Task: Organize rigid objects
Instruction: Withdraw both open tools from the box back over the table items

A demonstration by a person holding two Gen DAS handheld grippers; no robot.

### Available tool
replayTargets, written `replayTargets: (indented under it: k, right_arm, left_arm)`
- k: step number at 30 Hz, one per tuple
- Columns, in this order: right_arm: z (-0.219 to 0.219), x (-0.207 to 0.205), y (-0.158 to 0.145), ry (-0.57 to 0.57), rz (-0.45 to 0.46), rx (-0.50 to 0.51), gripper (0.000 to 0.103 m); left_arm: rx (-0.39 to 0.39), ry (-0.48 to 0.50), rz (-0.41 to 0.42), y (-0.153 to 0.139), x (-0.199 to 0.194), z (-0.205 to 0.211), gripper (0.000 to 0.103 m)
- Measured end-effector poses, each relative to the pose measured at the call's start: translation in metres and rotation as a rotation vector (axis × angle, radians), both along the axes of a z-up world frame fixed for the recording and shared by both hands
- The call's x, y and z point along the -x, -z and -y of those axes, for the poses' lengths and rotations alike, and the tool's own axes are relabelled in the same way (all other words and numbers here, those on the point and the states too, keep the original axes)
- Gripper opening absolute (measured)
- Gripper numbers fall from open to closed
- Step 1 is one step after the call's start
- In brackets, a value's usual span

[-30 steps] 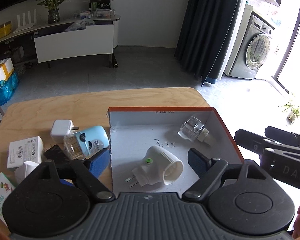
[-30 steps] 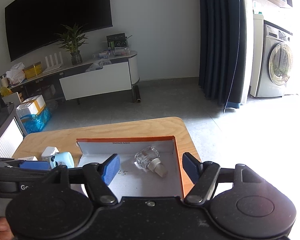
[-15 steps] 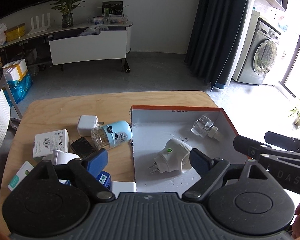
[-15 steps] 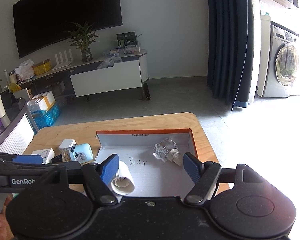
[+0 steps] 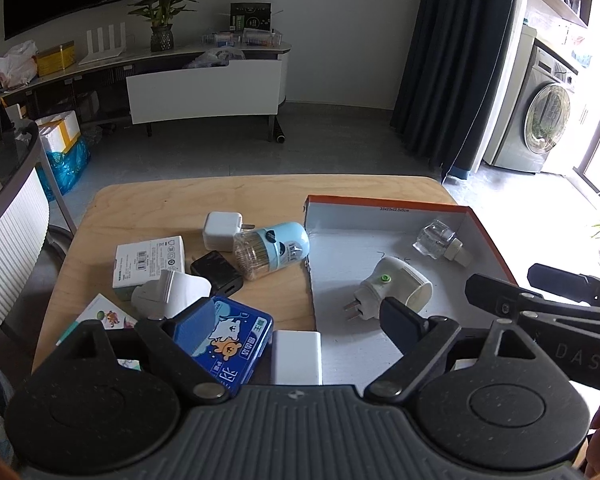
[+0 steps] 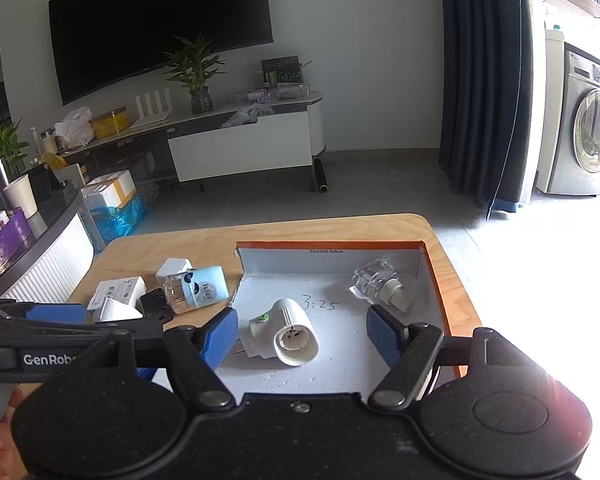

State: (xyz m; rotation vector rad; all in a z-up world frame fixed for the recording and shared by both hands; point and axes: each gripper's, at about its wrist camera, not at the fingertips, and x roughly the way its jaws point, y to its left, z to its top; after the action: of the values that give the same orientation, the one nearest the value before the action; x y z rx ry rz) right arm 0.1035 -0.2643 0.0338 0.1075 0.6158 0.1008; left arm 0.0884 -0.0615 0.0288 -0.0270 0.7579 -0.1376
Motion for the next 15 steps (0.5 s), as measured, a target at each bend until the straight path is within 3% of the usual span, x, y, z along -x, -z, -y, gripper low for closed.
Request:
replayTargets:
  k: [15]
  right_arm:
    - [-0.033, 0.006, 0.005, -0.071, -0.018, 0.000, 0.084]
  left_arm:
    - [-0.012, -0.048, -0.011, 0.007, 0.015, -0.029, 0.091]
